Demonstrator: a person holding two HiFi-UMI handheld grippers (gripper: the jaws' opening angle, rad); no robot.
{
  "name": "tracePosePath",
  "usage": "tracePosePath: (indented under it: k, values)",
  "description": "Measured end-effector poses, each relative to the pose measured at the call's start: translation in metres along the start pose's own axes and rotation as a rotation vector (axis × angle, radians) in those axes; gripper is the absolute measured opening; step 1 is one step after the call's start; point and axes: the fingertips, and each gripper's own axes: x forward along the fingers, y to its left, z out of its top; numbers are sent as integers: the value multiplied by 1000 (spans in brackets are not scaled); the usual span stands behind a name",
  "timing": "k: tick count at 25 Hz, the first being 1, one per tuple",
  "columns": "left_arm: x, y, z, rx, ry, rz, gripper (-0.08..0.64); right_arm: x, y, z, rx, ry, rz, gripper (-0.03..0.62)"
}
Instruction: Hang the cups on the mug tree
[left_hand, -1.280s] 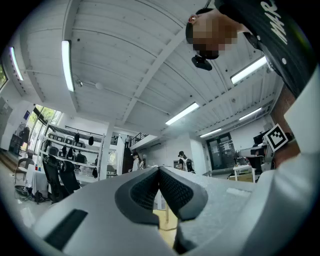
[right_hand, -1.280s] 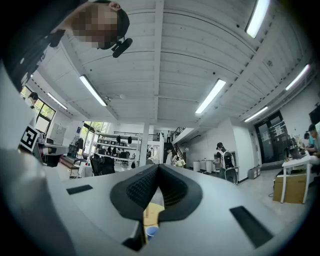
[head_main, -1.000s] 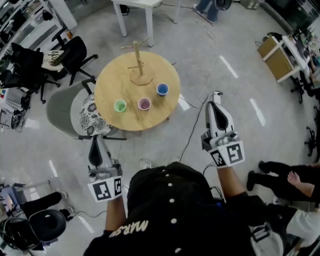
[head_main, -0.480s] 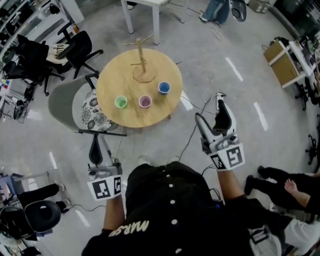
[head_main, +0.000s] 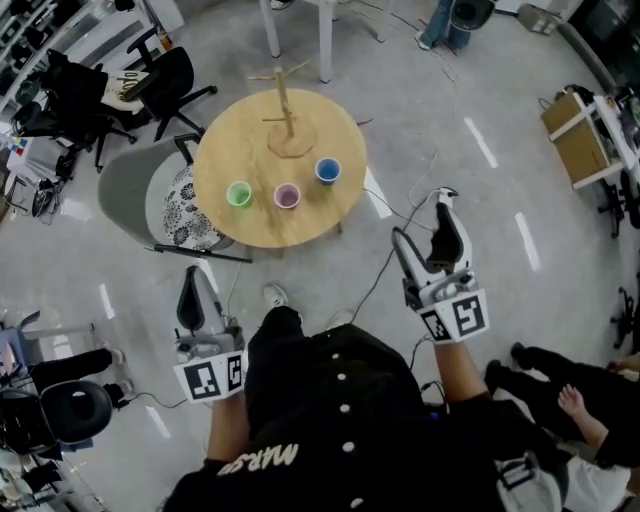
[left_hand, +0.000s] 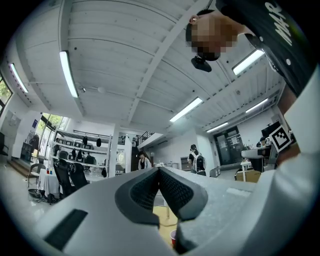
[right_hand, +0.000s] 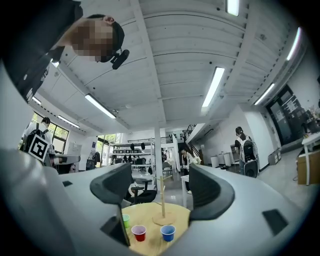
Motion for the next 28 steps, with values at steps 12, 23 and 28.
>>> tracePosePath:
  k: [12,23,28]
  values:
    - [77,48,-4,-16,-27,-41,-5,78,0,2,-15,-6,-24,345]
    - [167,96,-16,-44,-35,-96,-5,167,-8,-8,-6,1,-66,342]
    - [198,122,-26,-49,-29,-130,-5,202,-4,-13,-10,1,-99,339]
